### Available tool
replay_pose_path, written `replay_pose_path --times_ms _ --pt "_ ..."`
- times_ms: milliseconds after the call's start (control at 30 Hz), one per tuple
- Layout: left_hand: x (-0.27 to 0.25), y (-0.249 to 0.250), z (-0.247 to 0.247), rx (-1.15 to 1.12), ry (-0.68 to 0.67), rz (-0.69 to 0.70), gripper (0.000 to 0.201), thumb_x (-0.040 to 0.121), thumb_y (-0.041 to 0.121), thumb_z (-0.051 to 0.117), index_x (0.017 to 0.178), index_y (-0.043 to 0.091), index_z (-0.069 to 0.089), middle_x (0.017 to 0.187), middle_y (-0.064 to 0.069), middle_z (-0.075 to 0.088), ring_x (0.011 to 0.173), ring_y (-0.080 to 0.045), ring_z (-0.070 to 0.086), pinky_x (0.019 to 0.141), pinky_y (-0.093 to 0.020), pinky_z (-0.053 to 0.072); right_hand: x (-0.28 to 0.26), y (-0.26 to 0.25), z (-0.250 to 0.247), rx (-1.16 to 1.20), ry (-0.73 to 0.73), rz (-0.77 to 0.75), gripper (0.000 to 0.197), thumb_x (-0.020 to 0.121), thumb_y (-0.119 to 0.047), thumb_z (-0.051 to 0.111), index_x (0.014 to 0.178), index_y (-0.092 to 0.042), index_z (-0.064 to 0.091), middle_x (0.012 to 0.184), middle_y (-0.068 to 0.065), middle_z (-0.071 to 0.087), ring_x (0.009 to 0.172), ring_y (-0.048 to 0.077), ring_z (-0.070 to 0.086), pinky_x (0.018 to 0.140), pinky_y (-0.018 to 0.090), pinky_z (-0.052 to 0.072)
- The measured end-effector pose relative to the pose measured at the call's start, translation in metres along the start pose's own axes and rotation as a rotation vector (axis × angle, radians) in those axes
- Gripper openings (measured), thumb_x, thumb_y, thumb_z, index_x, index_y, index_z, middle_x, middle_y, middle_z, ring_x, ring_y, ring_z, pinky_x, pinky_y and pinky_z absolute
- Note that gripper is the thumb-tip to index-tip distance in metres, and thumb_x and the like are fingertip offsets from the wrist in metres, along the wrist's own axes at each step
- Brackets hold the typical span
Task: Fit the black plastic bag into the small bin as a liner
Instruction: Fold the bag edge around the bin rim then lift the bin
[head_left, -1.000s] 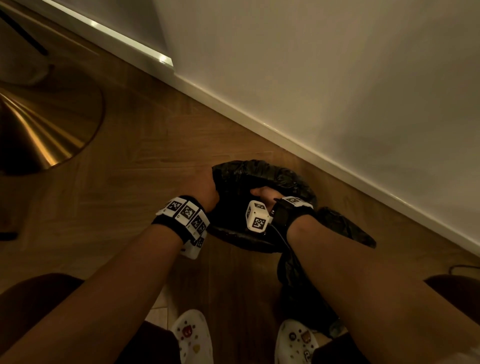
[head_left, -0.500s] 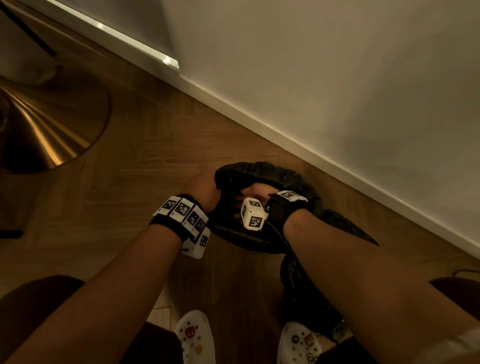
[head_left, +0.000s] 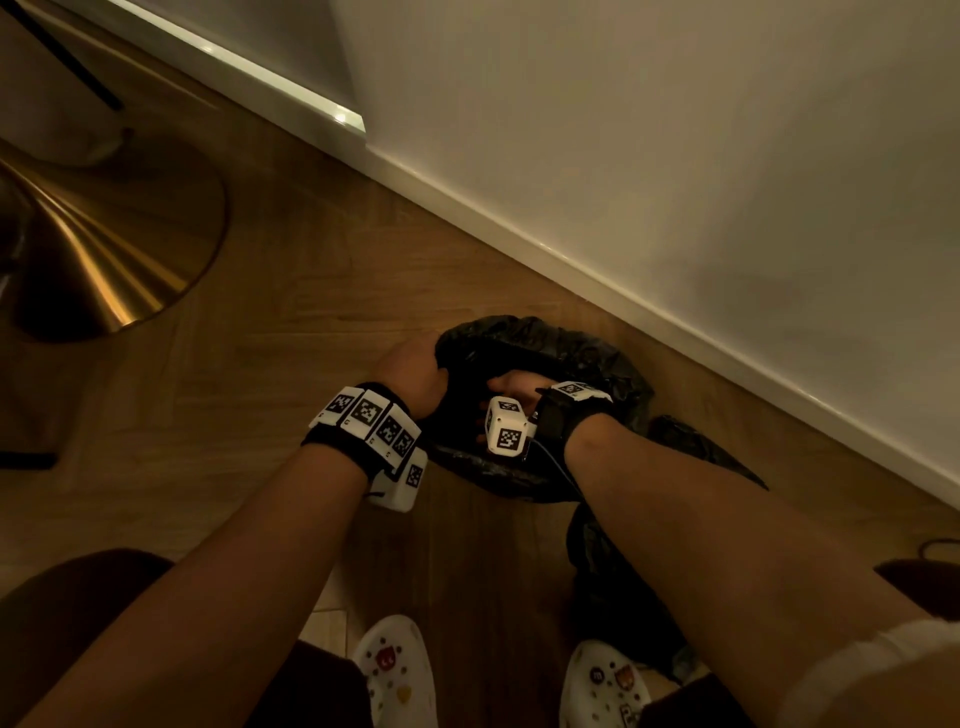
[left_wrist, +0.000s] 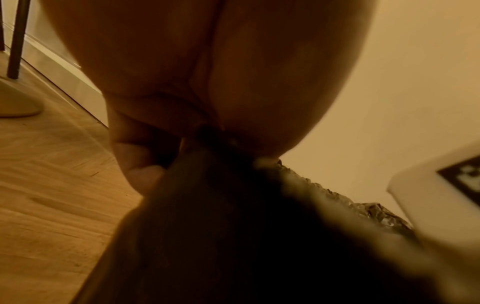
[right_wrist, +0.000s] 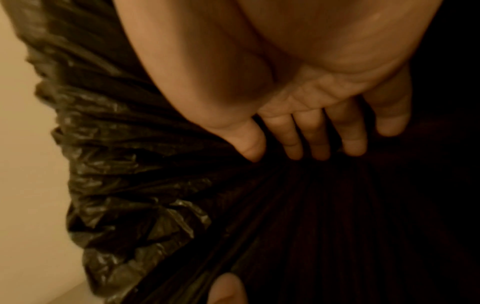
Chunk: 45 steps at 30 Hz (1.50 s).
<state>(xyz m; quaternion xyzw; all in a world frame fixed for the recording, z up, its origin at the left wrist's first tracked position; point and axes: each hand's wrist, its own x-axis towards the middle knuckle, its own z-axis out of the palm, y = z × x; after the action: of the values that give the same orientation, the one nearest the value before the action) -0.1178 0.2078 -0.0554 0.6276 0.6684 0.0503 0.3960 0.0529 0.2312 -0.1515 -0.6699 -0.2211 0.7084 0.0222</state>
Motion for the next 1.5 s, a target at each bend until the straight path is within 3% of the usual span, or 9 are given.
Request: replay_pose_path --times_ms 167,467,633,733,900,1000,1133,1300,1500 --pt "0.001 -0.004 0.000 -0.032 -0.008 0.022 0.037 0.091 0.013 0.052 0.126 0.020 0.058 0.119 -0.007 0.066 0.108 -0.028 0.061 0.094 -0.043 0.051 -0.063 -0.016 -0.002 -0.142 0.056 0.015 0.032 0.101 -0.033 0.049 0.081 -0.008 0.056 0.085 0.012 0.059 0.071 0.026 0.054 0.076 0.037 0.043" --pt "0.005 -0.004 0.000 0.041 -0.029 0.039 0.037 0.093 0.013 0.052 0.130 0.017 0.056 0.121 -0.010 0.064 0.110 -0.030 0.060 0.090 -0.036 0.049 -0.109 -0.004 -0.030 -0.133 0.169 -0.038 0.042 0.102 -0.023 0.051 0.138 -0.004 0.046 0.089 0.011 0.060 0.062 0.022 0.053 0.033 0.020 0.039" --pt "0.008 -0.009 0.002 0.041 -0.029 0.016 0.038 0.092 0.016 0.053 0.131 0.016 0.055 0.121 -0.010 0.064 0.109 -0.029 0.060 0.092 -0.040 0.051 -0.109 0.004 -0.023 -0.113 0.174 -0.059 0.036 0.102 -0.018 0.049 0.134 -0.002 0.051 0.075 0.008 0.054 0.064 0.021 0.053 0.057 0.031 0.046" --pt "0.006 -0.011 0.002 0.010 -0.038 0.014 0.042 0.090 0.019 0.058 0.132 0.019 0.054 0.121 -0.008 0.064 0.109 -0.028 0.061 0.093 -0.042 0.052 -0.118 -0.002 -0.027 -0.044 0.146 -0.035 0.029 0.102 -0.022 0.050 0.126 -0.006 0.051 0.080 0.010 0.057 0.065 0.024 0.056 0.046 0.025 0.050" --pt "0.008 -0.017 -0.005 -0.001 -0.078 -0.030 0.068 0.079 0.030 0.071 0.141 0.021 0.043 0.131 -0.005 0.061 0.115 -0.026 0.061 0.094 -0.044 0.053 -0.143 -0.014 -0.057 0.064 -0.095 0.009 0.070 0.097 -0.039 0.051 0.151 -0.002 0.026 0.150 0.018 0.038 0.128 0.039 0.048 0.088 0.045 0.046" --pt "0.007 -0.018 -0.005 0.050 -0.058 -0.095 0.089 0.076 0.036 0.075 0.149 0.016 0.030 0.138 -0.009 0.056 0.118 -0.028 0.059 0.096 -0.041 0.052 -0.169 -0.009 -0.086 0.111 -0.119 -0.046 0.074 0.092 -0.045 0.056 0.150 -0.007 0.031 0.150 0.015 0.042 0.129 0.036 0.050 0.102 0.049 0.040" --pt "0.002 -0.015 0.007 0.012 0.000 -0.111 0.096 0.064 0.048 0.082 0.141 0.018 0.035 0.130 -0.007 0.060 0.114 -0.027 0.059 0.096 -0.044 0.051 -0.181 0.009 -0.116 0.150 0.012 -0.114 0.053 0.093 -0.045 0.056 0.135 -0.014 0.051 0.134 0.007 0.060 0.115 0.026 0.062 0.099 0.043 0.044" --pt "0.010 -0.011 0.016 0.184 -0.010 -0.189 0.028 0.078 0.022 0.069 0.102 0.014 0.059 0.100 -0.008 0.064 0.088 -0.028 0.063 0.080 -0.042 0.056 -0.180 0.032 -0.111 0.282 -0.010 -0.097 0.046 0.093 -0.042 0.056 0.129 -0.014 0.055 0.127 0.006 0.064 0.113 0.026 0.062 0.092 0.042 0.044" --pt "0.004 -0.014 0.010 0.050 -0.083 -0.097 0.048 0.076 0.038 0.075 0.118 0.019 0.061 0.113 -0.002 0.067 0.099 -0.024 0.064 0.085 -0.039 0.055 -0.179 0.039 -0.108 0.263 0.054 -0.198 0.027 0.095 -0.041 0.056 0.113 -0.022 0.061 0.106 -0.001 0.070 0.100 0.020 0.066 0.086 0.036 0.046"
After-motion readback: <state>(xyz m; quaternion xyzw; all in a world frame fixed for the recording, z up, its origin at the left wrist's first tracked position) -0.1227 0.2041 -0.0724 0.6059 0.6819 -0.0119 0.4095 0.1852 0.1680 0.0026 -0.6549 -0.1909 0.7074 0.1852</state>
